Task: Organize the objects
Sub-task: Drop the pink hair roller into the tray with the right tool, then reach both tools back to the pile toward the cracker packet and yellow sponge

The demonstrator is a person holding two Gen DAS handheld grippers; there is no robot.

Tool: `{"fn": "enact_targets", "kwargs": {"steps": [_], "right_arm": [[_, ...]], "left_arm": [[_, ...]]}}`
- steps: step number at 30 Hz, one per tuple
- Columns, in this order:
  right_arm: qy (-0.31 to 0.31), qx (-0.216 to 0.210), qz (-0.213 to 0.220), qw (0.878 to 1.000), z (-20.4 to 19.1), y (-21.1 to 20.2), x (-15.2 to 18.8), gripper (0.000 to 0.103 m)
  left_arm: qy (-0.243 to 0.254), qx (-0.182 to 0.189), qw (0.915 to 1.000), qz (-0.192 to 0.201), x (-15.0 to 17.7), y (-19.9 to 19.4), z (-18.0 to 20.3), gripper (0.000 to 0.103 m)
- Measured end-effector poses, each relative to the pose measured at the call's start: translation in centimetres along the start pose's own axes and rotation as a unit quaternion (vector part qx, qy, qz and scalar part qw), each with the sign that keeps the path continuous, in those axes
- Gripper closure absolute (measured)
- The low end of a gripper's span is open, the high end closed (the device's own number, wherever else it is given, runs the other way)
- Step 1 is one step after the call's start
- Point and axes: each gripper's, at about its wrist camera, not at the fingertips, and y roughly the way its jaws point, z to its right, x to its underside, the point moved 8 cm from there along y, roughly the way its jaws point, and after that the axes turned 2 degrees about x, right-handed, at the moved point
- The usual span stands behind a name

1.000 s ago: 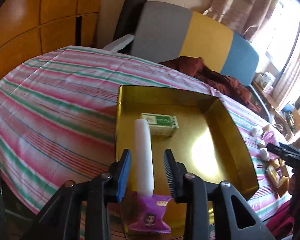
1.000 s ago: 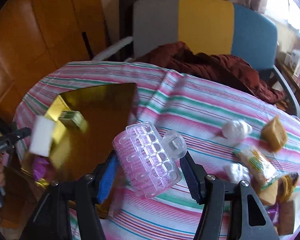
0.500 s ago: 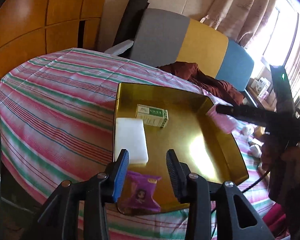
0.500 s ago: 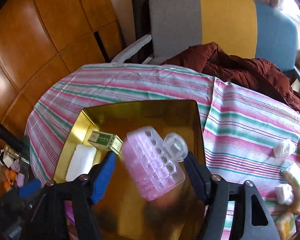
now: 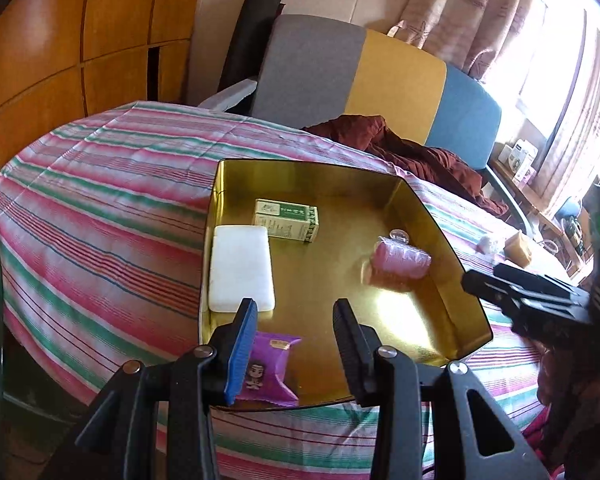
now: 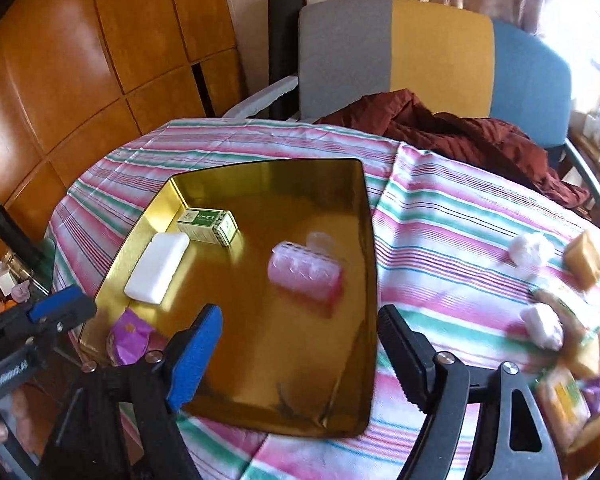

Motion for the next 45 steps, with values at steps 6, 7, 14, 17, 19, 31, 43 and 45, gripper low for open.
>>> {"fn": "enact_targets", "kwargs": {"steps": [6,7,14,17,19,31,43,45], "right_arm": [[0.007,0.008,0.012,1.0,1.1,-2.1,1.5,0.016],[0.007,0.009,0.013,1.0,1.3,-2.4,1.8,0.016],[0.02,0.021,0.018,0.999,3.1,-3.9,3.5,0.015],[0.028,0.026,0.02,0.999,4.1,-4.5,3.9,0.015],[0.036,0.032,0.018,0.999,5.0,-4.8,4.3,0.015],[0.117,0.107,0.005,0.987,14.9,-8.2,8.0,0.015],[0.232,0.267,0.018,0.935,30.4,-16.2,11.2,0.014],[0.256,0.268,0.021,0.928,32.0,-16.6,11.9,0.014]], "left_arm": [[0.018,-0.003,0.9998,-0.004,0.5,0.0,1.7,0.063],[0.022,-0.003,0.9997,-0.006,0.6,0.1,2.1,0.063],[0.053,0.008,0.9984,-0.014,1.5,0.2,4.5,0.063],[0.064,0.019,0.9975,-0.023,1.9,0.5,5.6,0.063],[0.074,0.03,0.9964,-0.03,2.2,0.9,6.6,0.063],[0.145,0.087,0.9842,-0.053,2.9,2.0,12.8,0.063],[0.201,0.18,0.9559,-0.116,4.8,3.7,21.7,0.063],[0.209,0.19,0.9504,-0.13,5.2,4.2,23.3,0.063]]}}
